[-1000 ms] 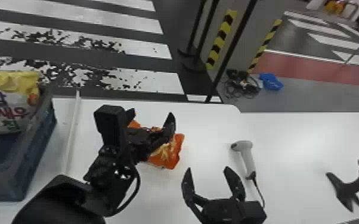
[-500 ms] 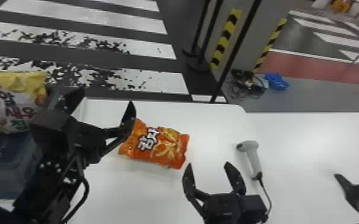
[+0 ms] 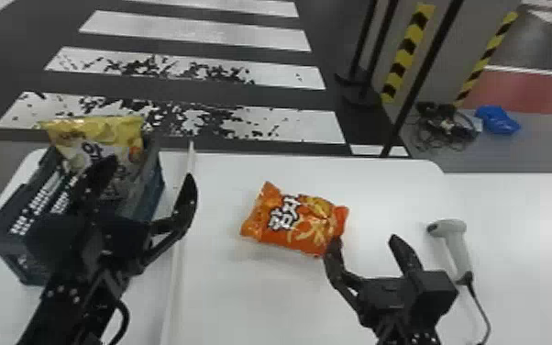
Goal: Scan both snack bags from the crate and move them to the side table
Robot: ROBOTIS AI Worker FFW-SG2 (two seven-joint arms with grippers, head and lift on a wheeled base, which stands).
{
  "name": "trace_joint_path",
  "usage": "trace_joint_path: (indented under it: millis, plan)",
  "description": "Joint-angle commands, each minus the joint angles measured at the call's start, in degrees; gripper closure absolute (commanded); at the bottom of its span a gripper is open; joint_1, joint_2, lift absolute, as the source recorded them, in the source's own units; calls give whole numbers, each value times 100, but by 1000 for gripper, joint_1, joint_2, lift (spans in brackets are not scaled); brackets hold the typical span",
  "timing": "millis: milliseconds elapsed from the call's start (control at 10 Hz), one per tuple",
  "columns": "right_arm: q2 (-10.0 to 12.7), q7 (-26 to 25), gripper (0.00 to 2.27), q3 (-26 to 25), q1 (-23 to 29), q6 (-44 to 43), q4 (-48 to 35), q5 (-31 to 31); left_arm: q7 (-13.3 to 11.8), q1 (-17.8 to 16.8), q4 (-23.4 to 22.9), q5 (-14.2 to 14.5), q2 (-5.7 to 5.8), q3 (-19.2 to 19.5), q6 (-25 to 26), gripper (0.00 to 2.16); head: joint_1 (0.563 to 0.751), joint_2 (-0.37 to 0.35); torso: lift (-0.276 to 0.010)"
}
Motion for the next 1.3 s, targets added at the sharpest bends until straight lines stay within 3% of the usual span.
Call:
trace_joint_path:
  millis: [0,300,700,1100,1200]
  plan:
    - [-17,83,49,-35,-319,748,-47,-312,0,388,-126,83,58,307,-190,22,695,-125,-99]
    - [-8,743,56,-589,-1014,2541,-144,-1375,26,915,-275,514,190,764,-365,29,695,-66,-99]
    - [-43,1279,63,-1213,-1884,4229,190,-2105,26,1513,-267,646,199,1213,-893,29,695,-11,-99]
    - [-52,1929,63,-1925,-2561,5652,963,-3248,-18,1566,-161,681,155,1213,-910,29,695,12,-99]
    - [-61,1938,63,-1995,-2604,5740,1025,-3256,-35,1566,-108,699,146,1213,-998,29,695,17,-99]
